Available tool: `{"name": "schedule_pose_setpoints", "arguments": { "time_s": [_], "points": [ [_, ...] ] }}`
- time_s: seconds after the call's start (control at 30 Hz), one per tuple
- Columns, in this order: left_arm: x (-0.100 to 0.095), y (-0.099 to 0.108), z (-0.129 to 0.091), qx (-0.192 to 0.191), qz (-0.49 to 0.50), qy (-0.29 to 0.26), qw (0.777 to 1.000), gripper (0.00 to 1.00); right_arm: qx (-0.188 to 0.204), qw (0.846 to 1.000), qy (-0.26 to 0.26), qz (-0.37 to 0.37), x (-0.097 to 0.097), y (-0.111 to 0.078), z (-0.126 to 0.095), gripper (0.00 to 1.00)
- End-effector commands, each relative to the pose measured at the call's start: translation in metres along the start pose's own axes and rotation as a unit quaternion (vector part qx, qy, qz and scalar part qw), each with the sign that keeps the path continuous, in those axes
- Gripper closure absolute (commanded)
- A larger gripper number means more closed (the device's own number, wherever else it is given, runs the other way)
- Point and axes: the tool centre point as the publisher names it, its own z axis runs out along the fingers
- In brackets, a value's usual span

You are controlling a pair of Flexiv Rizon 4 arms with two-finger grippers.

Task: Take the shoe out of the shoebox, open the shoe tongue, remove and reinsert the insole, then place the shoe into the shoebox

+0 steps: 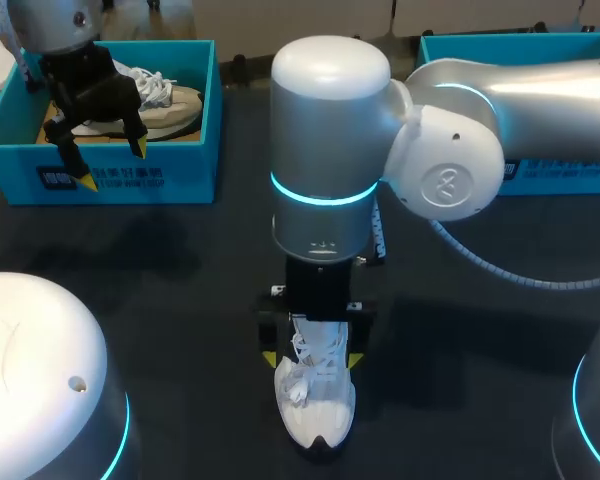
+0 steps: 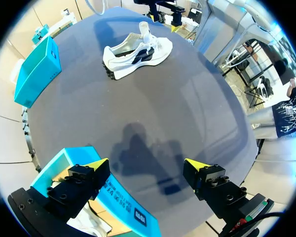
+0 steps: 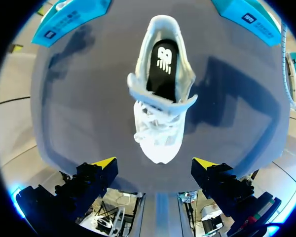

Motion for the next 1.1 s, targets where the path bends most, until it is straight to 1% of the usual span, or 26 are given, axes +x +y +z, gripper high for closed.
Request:
{"name": "schedule_pose_setpoints", "arguments": {
  "time_s": [0.03,0.07,0.1,0.17,0.2,0.3,0.37,0.5,0.73,0.87,0.9,1.0,1.03,1.1],
  "points": [
    [0.001,0.000,-0.001,-0.001,0.000,0.000,1.000,0.00,-0.022,0.999,-0.017,0.026,0.020,-0.016,0.007,0.00],
    [0.001,0.000,-0.001,-0.001,0.000,0.000,1.000,0.00,-0.021,0.999,-0.016,0.028,0.020,-0.019,0.008,0.08],
    [0.001,0.000,-0.001,-0.001,0.000,0.000,1.000,0.00,-0.022,0.999,-0.016,0.029,0.020,-0.020,0.008,0.24],
    [0.001,0.000,-0.001,-0.001,0.000,0.000,1.000,0.00,-0.028,0.999,-0.016,0.026,0.018,-0.020,0.010,0.52],
    [0.001,0.000,-0.001,-0.001,0.000,0.000,1.000,0.00,-0.026,0.999,-0.021,0.026,0.017,-0.018,0.011,0.56],
    [0.001,0.000,-0.001,-0.001,0.000,0.000,1.000,0.00,-0.024,0.999,-0.031,0.024,0.013,-0.011,0.013,0.65],
    [0.001,0.000,-0.001,-0.001,0.000,0.000,1.000,0.00,-0.034,0.999,-0.035,0.020,0.008,-0.006,0.014,0.64],
    [0.001,0.000,-0.001,-0.001,0.000,0.000,1.000,0.00,-0.037,0.998,-0.043,0.016,-0.001,0.007,0.011,0.65],
    [0.001,0.000,-0.001,-0.001,0.000,0.000,1.000,0.00,-0.041,0.998,-0.056,-0.010,-0.007,0.032,0.004,0.72],
    [0.001,0.000,-0.001,-0.001,0.000,0.000,1.000,0.00,-0.043,0.997,-0.051,-0.026,-0.012,0.050,0.009,0.76],
    [0.001,0.000,-0.001,-0.001,0.000,0.000,1.000,0.00,-0.040,0.998,-0.048,-0.029,-0.014,0.057,0.011,0.77],
    [0.001,0.000,-0.001,-0.001,0.000,0.000,1.000,0.00,-0.044,0.998,-0.040,-0.038,-0.017,0.068,0.015,0.79],
    [0.001,0.000,-0.001,-0.001,0.000,0.000,1.000,0.00,-0.044,0.998,-0.039,-0.038,-0.018,0.069,0.016,0.79],
    [0.001,0.000,-0.001,-0.001,0.000,0.000,1.000,0.00,-0.048,0.997,-0.034,-0.045,-0.024,0.079,0.021,0.81]
  ]
}}
